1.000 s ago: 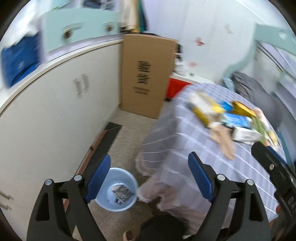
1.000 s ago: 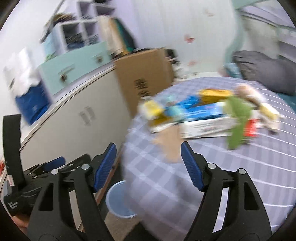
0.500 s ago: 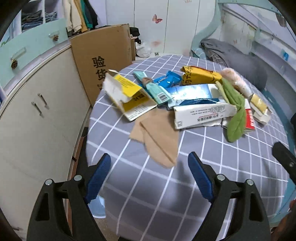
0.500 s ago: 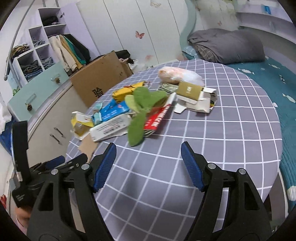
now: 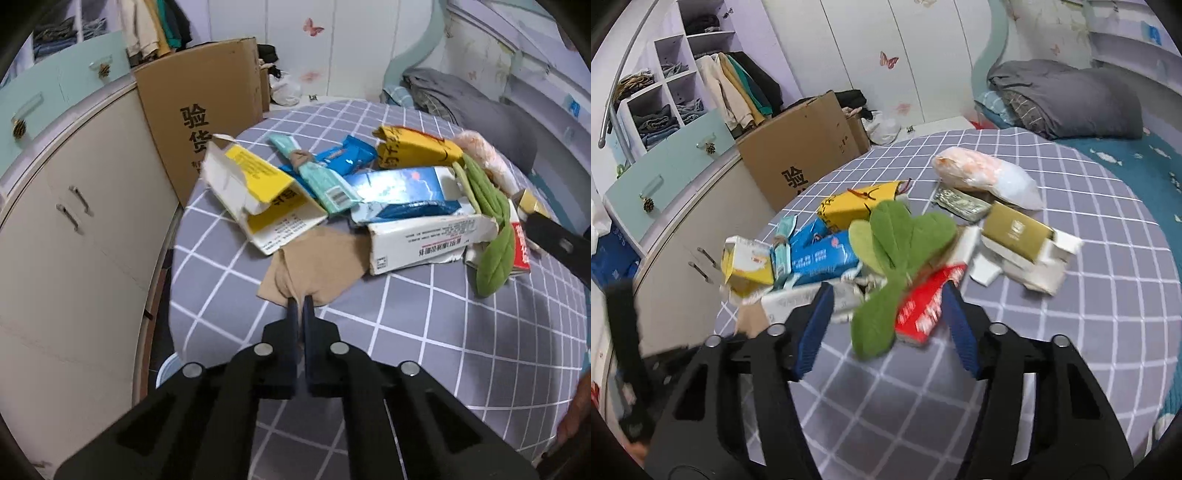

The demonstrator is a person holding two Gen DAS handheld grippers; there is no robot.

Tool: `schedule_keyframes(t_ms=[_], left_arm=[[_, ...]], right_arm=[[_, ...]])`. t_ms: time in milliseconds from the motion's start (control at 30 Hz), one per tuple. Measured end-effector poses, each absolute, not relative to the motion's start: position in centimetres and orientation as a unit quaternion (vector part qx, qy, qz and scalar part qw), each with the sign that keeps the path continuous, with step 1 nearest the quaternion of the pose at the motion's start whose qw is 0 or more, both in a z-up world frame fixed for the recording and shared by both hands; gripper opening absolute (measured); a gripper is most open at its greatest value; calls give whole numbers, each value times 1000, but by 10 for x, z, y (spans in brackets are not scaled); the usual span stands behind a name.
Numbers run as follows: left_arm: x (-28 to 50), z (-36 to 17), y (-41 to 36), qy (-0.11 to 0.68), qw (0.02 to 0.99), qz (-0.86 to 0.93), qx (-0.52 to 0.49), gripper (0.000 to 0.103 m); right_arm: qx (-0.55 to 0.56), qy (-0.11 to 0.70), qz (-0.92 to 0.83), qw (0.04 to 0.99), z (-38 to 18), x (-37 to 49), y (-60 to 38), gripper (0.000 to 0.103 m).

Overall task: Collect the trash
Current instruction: 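Grasp the tan paper with the left tool while the right tool grasps the green plush leaf, then carry both items over the blue bin and open both tools to drop them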

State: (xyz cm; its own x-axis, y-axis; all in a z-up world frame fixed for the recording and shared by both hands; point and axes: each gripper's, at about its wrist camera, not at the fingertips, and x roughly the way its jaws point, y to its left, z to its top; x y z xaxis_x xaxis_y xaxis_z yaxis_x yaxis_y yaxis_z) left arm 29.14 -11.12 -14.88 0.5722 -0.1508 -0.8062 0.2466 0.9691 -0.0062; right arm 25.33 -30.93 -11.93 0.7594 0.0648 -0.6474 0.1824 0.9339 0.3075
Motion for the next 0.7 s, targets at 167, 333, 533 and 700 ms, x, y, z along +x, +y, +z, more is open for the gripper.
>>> schedule_keyframes(t_ms=[167, 333, 533, 700], left_arm=[[276, -123, -93, 407, 906, -112, 21, 2], [267, -102, -87, 378, 919, -111, 5, 2], [247, -76, -89, 337, 935, -111, -3, 2], [226, -53, -89, 305, 946, -112, -10, 2]], right_arm=[[185, 375, -40, 907, -135, 279, -316, 46], [178, 383, -23, 906, -134, 284, -314, 16], [193, 329, -15, 924, -107, 249, -318, 12], [204, 292, -4, 935, -77, 217, -319, 12]])
